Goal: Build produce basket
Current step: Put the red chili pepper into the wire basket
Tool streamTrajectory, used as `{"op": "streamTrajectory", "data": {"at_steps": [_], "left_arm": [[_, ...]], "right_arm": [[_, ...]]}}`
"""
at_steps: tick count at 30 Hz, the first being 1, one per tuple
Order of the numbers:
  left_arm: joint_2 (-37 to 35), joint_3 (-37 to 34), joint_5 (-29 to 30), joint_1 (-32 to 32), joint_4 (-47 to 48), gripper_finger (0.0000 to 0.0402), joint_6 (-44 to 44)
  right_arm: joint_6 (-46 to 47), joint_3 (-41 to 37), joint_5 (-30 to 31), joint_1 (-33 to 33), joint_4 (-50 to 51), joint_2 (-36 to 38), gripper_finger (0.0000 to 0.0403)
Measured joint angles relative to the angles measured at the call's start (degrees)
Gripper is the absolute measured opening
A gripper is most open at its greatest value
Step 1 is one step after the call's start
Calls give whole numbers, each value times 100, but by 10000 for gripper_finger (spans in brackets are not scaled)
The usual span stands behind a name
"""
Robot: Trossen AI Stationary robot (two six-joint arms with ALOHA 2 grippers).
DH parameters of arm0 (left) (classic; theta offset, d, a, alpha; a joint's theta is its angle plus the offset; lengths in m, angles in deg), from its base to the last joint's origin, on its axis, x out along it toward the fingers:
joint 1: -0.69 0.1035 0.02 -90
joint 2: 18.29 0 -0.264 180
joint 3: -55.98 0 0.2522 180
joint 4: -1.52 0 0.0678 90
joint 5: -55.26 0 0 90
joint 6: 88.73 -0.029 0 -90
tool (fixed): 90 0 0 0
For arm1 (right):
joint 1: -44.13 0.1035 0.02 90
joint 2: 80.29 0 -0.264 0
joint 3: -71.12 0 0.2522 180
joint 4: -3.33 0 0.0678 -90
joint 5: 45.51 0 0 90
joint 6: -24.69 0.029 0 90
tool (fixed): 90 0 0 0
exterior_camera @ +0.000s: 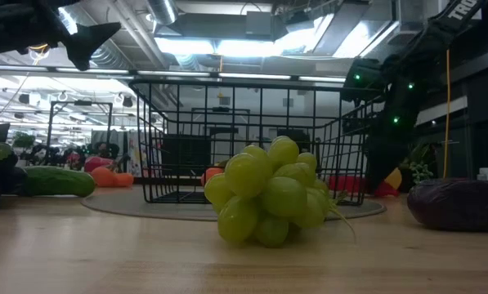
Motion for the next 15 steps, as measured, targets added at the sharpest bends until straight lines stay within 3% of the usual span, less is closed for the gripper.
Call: {"op": "streamTrajectory", "data": {"at_steps": [6,12,15], "left_arm": [[-1,-1,-2,1,-15,315,25],[-2,0,-2,0,-34,315,34],[-2,0,-2,1,-33,315,40]], "right_arm": [[250,283,1311,144,25,46,30],[148,1192,3520,258,10,409,30],[-91,1761,3741,264,-7,678,30]]}}
